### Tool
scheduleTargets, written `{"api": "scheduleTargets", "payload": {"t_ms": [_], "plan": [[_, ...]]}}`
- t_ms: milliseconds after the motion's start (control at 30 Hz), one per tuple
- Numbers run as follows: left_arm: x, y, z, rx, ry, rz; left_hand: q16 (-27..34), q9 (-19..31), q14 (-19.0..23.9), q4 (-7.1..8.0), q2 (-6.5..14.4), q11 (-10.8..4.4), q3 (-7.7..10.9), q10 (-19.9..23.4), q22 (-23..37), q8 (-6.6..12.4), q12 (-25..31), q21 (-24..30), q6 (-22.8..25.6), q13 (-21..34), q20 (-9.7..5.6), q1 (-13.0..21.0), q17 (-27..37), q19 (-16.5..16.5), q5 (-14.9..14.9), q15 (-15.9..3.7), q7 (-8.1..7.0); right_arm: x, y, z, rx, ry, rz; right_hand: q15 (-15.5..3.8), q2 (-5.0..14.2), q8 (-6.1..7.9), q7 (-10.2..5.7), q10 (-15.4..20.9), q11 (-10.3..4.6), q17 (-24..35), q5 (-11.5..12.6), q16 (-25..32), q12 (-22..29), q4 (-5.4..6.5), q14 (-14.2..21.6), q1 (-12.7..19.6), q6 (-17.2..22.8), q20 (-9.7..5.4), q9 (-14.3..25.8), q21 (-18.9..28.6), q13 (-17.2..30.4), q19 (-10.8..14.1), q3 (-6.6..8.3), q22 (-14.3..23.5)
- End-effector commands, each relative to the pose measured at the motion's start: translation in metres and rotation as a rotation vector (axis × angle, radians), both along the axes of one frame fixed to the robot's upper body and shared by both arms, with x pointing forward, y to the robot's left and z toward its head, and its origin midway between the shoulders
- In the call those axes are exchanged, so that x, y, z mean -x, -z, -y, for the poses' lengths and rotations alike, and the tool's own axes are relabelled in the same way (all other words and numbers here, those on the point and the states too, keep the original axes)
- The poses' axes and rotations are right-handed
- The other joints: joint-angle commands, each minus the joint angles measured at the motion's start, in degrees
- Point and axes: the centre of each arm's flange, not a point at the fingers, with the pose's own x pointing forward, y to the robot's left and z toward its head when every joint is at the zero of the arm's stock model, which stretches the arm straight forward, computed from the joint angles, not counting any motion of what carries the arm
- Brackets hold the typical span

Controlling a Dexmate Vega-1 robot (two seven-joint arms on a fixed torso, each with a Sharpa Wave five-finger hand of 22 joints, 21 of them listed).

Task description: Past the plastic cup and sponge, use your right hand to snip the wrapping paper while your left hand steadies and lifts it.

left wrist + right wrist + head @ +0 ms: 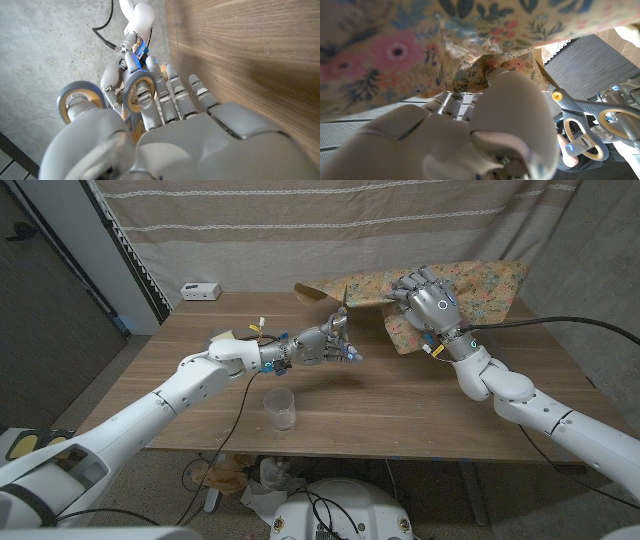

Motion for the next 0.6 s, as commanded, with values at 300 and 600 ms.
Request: {"api": "scheduleTargets", "payload": {"t_ms": [300,600], "plan": [[0.0023,0.0043,0.0000,0.027,0.001,-0.018,0.0,-0.2,0.8,-0.73,2.1,-2.77,1.37,4.9,0.1,0.85,1.4,0.7,3.6,0.0,-0.73,2.6,-0.4,0.1,-1.3,-5.50,0.39,0.0023,-0.0013,-0.0014,0.006,-0.008,-0.004,-9.95,0.32,-0.20,-2.98,0.0,-0.50,-0.4,0.2,0.5,0.9,-0.36,0.7,-0.1,7.6,-9.34,0.1,0.0,-0.3,0.6,0.16,-0.3],[0.0038,0.0067,-0.0008,0.035,-0.010,-0.030,0.1,-0.6,1.8,-1.53,4.3,-2.65,2.97,6.2,0.1,1.38,2.1,1.0,5.7,-0.2,-1.40,5.7,-0.8,0.7,-2.2,-6.32,0.16,0.0049,-0.0017,-0.0026,0.012,-0.015,-0.001,-9.95,0.33,-0.22,-2.97,-0.1,-0.54,-0.7,0.2,0.5,1.3,-0.48,0.8,-0.1,7.7,-9.34,0.1,0.0,-0.5,0.6,0.11,-0.5]]}}
